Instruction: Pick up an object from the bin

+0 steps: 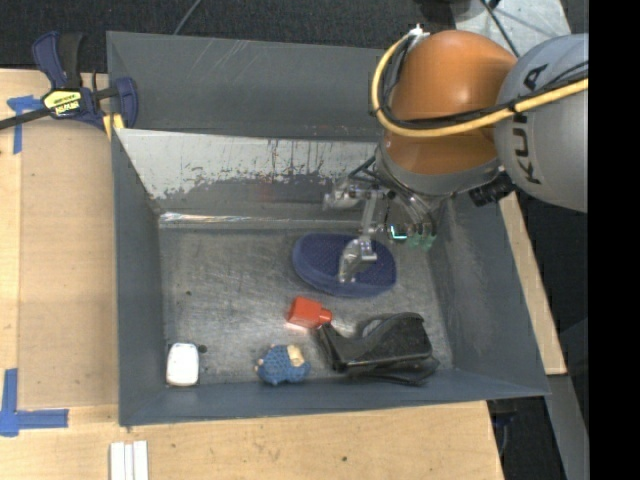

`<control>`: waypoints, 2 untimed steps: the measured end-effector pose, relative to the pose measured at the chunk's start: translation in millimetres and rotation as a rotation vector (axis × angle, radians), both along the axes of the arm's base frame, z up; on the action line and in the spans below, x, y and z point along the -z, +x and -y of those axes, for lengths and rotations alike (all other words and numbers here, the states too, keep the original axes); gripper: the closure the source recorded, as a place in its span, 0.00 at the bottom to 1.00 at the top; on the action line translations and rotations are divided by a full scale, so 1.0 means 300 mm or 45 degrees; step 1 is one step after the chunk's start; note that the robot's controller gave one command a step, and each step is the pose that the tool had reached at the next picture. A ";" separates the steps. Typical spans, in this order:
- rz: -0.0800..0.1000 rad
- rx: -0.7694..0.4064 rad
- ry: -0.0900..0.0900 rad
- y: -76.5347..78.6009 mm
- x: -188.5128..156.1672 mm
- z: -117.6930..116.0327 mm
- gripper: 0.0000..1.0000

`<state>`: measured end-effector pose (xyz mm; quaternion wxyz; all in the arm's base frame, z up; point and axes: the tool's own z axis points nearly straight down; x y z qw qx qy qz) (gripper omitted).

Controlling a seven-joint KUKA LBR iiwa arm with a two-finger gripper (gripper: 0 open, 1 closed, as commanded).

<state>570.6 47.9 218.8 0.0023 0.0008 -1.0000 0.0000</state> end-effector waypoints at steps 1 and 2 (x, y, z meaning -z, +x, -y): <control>0.003 0.031 0.001 0.137 0.451 0.045 0.00; 0.010 0.030 0.002 0.141 0.434 0.045 1.00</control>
Offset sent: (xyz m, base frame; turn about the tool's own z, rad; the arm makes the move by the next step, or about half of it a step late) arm 0.0410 -0.0133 -0.1325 0.0225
